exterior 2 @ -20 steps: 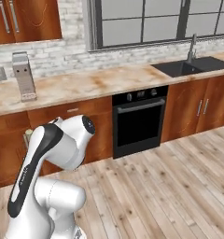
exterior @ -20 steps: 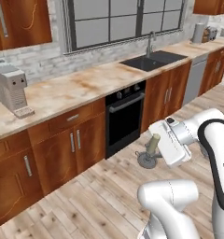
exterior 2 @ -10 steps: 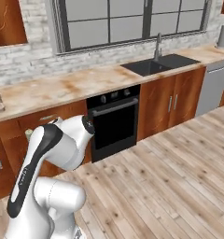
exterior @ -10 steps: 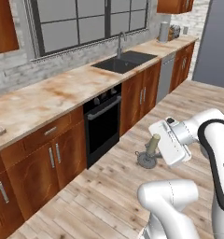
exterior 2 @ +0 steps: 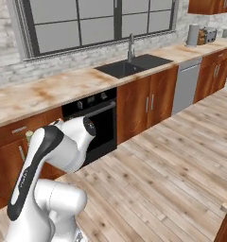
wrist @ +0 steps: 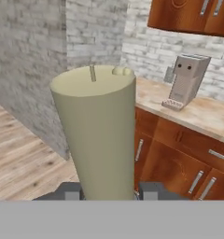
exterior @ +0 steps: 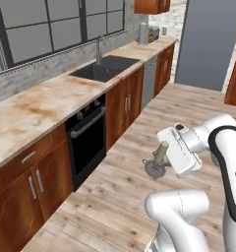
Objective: Pick the jar and candle from the dining table and place them in the open cabinet. Close the cabinet after placing the objects.
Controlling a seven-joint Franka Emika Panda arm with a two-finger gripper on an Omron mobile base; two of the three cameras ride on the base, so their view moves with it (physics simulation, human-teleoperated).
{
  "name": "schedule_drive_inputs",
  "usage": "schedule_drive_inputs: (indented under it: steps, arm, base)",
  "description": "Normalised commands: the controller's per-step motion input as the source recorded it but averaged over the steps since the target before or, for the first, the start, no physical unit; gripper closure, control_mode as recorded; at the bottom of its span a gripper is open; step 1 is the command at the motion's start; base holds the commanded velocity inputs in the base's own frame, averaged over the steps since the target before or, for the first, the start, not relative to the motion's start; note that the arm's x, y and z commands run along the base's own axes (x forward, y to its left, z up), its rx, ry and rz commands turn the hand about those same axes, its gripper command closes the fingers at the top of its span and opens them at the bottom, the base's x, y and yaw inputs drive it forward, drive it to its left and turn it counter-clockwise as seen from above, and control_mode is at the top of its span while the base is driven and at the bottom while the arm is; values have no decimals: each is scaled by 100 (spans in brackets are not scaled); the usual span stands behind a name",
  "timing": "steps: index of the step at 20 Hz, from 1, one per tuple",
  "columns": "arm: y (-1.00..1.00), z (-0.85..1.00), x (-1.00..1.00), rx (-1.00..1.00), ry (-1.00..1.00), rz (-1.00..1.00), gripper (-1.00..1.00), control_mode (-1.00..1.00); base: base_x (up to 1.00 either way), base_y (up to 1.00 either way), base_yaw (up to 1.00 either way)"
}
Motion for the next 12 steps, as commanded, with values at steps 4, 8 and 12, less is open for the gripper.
schedule_drive_inputs:
  steps: [4, 8, 12]
  arm:
    - [0, 0, 0, 0, 0, 0, 100, 100]
    - [0, 0, 0, 0, 0, 0, 100, 100]
    - [0, 0, 0, 0, 0, 0, 100, 100]
  base:
    - [57, 0, -28]
    - [57, 0, -27]
    - [57, 0, -27]
